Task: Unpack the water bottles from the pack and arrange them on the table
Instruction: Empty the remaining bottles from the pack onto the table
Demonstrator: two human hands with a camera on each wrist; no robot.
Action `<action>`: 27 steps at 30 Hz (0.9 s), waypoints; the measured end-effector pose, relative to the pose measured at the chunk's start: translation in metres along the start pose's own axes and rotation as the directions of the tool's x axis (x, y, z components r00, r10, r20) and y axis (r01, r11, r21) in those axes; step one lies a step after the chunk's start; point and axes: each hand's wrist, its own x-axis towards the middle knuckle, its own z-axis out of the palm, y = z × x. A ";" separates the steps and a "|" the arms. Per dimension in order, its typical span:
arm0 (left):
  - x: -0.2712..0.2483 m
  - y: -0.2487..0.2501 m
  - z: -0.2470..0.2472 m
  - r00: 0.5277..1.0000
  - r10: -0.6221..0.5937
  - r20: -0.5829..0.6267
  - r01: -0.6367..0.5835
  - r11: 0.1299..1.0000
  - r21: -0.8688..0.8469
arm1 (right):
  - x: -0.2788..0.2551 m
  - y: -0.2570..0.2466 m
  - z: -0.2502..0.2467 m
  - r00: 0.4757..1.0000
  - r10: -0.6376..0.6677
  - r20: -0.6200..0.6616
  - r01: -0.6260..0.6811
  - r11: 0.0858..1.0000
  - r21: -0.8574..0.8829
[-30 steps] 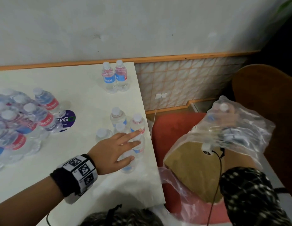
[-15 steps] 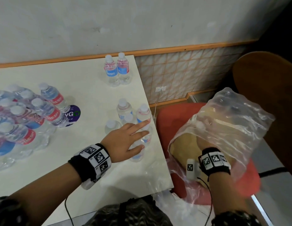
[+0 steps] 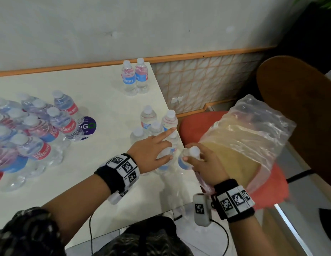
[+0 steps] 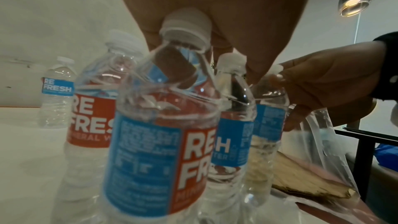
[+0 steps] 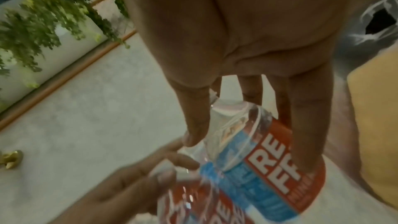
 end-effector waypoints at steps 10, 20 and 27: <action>-0.042 -0.017 -0.004 0.977 -0.096 -0.191 0.095 0.995 -0.010 | -0.003 0.029 0.038 0.983 0.138 0.118 -0.150 0.984 0.098; -0.062 -0.038 -0.018 0.954 -0.290 0.073 0.293 0.955 -0.038 | 0.020 0.038 0.077 0.989 0.128 0.079 -0.133 0.989 0.059; -0.089 -0.058 -0.029 0.936 -0.350 0.043 0.351 0.936 -0.013 | 0.014 0.028 0.124 0.997 0.057 0.055 -0.062 0.992 0.105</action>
